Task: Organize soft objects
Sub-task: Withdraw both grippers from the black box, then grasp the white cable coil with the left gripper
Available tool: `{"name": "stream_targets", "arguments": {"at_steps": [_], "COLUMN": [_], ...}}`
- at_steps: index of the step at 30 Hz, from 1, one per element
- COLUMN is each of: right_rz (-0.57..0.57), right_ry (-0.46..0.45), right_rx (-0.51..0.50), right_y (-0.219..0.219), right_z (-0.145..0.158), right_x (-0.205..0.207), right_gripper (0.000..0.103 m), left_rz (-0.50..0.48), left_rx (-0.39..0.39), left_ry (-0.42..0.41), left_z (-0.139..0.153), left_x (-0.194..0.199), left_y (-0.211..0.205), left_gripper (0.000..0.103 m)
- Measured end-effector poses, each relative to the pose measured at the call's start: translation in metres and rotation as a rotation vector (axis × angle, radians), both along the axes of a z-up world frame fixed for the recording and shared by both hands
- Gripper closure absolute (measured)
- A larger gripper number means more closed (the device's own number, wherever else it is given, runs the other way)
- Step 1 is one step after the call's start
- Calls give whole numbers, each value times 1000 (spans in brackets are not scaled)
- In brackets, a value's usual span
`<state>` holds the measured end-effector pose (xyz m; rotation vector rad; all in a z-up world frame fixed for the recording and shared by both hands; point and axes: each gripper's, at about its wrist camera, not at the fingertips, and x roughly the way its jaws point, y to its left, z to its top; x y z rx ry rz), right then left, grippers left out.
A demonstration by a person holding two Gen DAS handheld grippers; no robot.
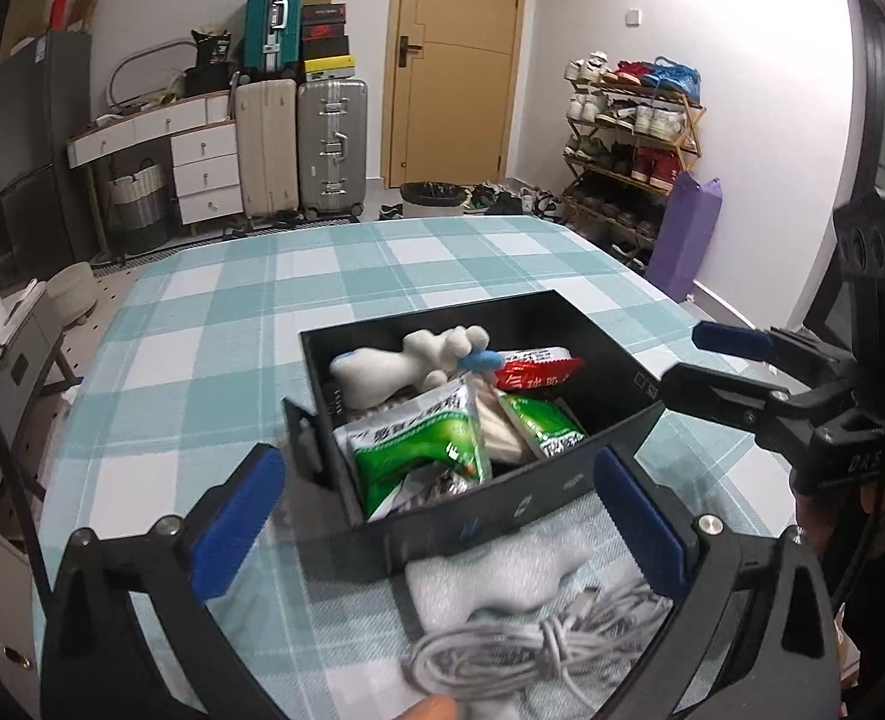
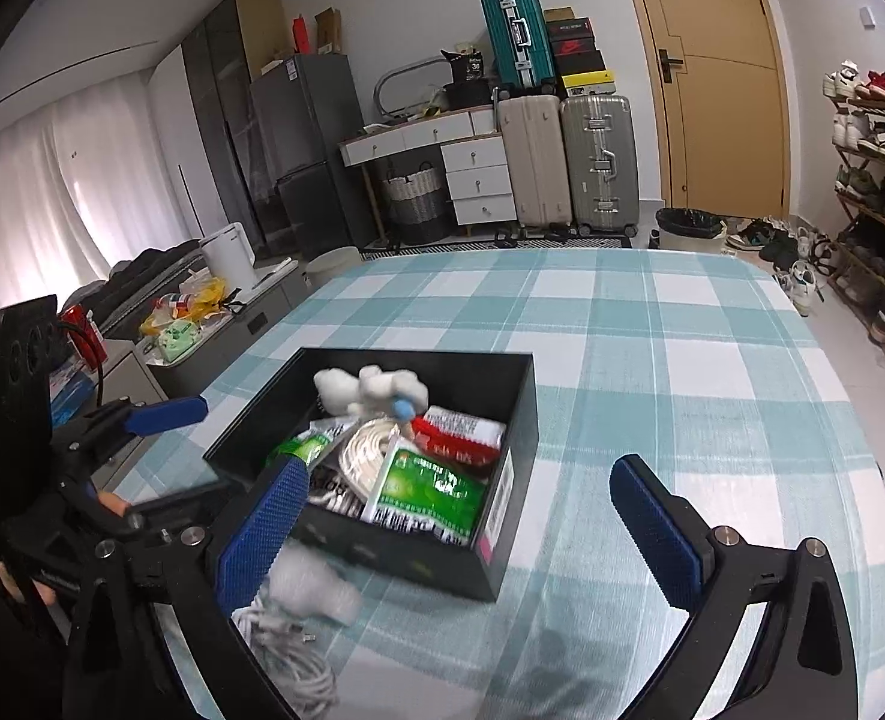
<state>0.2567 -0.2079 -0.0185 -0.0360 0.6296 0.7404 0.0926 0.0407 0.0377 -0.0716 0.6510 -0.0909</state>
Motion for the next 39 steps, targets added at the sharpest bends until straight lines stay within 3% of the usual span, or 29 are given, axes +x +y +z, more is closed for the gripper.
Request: {"name": "stream_targets", "arguments": {"at_steps": [17,28,39], "right_rz": [33,54,46], "right_ry": [33,50,66], "right_rx": [-18,-31,-30], "right_y": [-3,0,-2], "right_z": [-20,-30,-33], "right_x": [-44,-53,-48], "right_gripper": [1,1,1], "left_rz": [33,-39,-117], "left_rx": [9,-19,32], "left_ry": [28,91,152], "left_z": [-20,-35,-42], "left_x": [-44,-49,-51], "left_y": [4,-6,-27], "left_gripper": [0,0,0]}}
